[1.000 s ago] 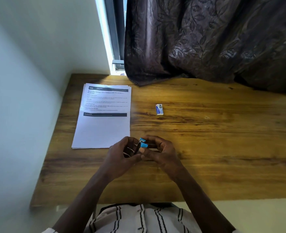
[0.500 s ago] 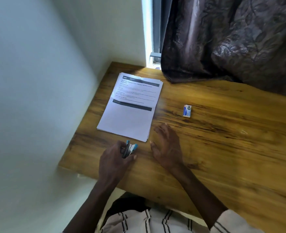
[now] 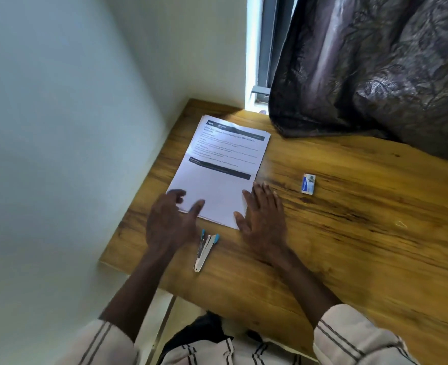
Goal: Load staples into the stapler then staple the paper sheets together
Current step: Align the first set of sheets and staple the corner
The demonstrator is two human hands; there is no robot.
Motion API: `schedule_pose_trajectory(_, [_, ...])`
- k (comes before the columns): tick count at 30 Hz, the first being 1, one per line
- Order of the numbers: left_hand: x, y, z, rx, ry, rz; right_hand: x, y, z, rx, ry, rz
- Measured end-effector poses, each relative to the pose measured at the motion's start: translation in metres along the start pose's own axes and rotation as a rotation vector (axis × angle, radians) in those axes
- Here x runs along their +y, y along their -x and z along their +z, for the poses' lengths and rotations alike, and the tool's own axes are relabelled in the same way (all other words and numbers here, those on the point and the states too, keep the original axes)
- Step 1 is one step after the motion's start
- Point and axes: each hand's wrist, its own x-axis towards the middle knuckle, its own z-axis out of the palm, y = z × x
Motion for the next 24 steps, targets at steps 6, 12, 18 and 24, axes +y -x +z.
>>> schedule_pose_trajectory(6, [0.013,-0.108,0.006,-0.03,-0.008,0.054,-0.002,-0.002,-0.003,-0.006,0.037,0.006])
schedule_pose_trajectory(12, [0.022,-0.155,0.022,-0.148,0.092,-0.011,-0.003,-0.003,-0.001,0.012,0.096,0.047])
schedule_pose_trajectory(18, [0.004,-0.173,0.033,-0.126,0.146,0.018,-0.003,-0.005,0.006,0.048,0.091,0.082])
schedule_pose_trajectory(24, [0.0,-0.182,0.029,-0.15,0.232,-0.049,0.001,-0.004,0.011,0.213,0.008,0.035])
